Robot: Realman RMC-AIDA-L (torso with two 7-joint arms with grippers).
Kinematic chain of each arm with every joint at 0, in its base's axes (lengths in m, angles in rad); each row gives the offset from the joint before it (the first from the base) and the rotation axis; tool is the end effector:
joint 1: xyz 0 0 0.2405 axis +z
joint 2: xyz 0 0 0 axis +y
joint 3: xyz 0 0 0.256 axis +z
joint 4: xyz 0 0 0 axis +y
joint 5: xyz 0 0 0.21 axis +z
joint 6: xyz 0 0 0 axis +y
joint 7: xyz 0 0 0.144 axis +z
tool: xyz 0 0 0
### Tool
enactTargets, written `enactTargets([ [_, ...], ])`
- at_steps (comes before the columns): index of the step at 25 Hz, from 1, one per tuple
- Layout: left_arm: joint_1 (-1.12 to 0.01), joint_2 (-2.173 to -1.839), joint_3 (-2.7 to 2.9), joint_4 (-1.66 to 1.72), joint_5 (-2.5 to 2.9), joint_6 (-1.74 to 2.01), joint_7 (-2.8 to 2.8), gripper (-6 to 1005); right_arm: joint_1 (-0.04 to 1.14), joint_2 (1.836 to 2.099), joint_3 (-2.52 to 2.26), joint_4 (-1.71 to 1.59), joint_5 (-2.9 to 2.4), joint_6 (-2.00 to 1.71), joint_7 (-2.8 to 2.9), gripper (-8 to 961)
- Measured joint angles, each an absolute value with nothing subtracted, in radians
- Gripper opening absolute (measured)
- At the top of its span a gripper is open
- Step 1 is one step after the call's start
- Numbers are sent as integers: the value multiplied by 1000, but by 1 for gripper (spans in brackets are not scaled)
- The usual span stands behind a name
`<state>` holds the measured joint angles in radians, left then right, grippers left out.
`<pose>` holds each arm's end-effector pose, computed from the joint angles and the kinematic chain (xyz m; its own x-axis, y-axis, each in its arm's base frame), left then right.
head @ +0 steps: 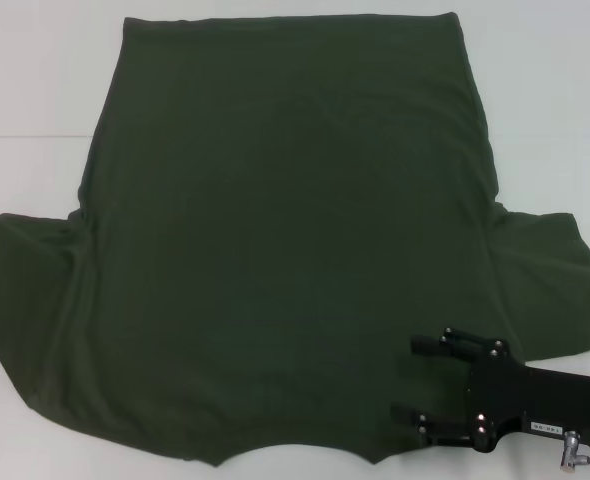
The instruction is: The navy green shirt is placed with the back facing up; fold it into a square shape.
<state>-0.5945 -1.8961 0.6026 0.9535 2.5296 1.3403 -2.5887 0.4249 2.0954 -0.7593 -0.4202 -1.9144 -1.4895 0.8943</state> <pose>-0.3224 0.3882 0.1434 0.2067 0.8214 0.5316 0.9315 0.0009 -0.3636 0.2964 0.2767 -0.0504 0.8515 -0.1643 -0.4980 -0.3116 -0.9224 -0.2284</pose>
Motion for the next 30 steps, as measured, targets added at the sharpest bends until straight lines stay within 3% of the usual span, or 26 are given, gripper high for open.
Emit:
enactTargets([
  [5, -618, -1891, 618, 954, 2530, 1360, -2588, 62, 425, 2095, -759, -416, -1916, -1489, 894, 898],
  [13, -641, -1935, 654, 958, 2524, 1407, -2579, 66, 425, 2095, -759, -414, -1919, -1487, 894, 898],
  [20, -671, -1990, 680, 964, 2520, 1425, -2578, 69, 426, 2097, -759, -413, -1919, -1486, 894, 898],
  [21, -679, -2019, 682, 964, 2518, 1426, -2576, 70, 426, 2097, -759, -413, -1919, -1486, 894, 898],
  [24, -679, -2051, 677, 963, 2515, 1420, -2568, 71, 426, 2097, -759, -413, -1917, -1486, 894, 898],
  [30, -663, -2081, 671, 899, 2486, 1380, -2551, 74, 427, 2097, -759, -413, -1916, -1487, 894, 898],
])
